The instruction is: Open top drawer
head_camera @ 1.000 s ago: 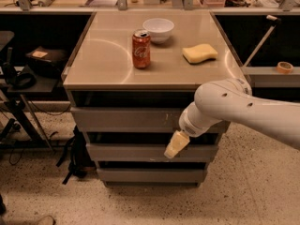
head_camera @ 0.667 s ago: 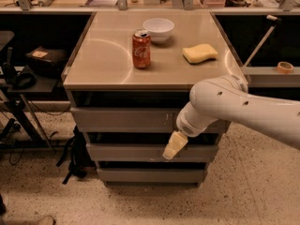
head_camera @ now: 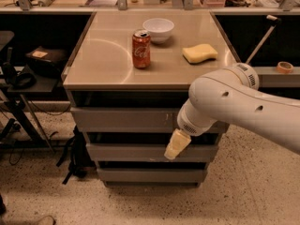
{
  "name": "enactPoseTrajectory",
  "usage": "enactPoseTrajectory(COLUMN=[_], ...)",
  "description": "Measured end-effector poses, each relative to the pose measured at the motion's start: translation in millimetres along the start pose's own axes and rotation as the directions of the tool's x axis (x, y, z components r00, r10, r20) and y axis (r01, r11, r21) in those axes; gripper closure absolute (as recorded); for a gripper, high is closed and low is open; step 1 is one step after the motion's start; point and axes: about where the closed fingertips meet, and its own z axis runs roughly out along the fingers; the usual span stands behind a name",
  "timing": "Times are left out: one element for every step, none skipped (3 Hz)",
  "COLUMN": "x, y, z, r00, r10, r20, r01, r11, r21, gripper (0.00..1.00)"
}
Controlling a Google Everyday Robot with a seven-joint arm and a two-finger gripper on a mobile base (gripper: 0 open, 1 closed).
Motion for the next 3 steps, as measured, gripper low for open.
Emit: enactPoseTrajectory(x=[3,-33,-56], y=[0,-29,-53], z=[13,30,25], r00=[0.998,0.943,0.877], r10=[0.010,0.103,0.153], r20=[0.060,0.317,0.455], r01=[-0.008,-0.081,-0.126], r11=[0.9991,0.9934,0.9880], r21=[-0.042,-0.081,-0.089], gripper=[0.00,0.00,0.00])
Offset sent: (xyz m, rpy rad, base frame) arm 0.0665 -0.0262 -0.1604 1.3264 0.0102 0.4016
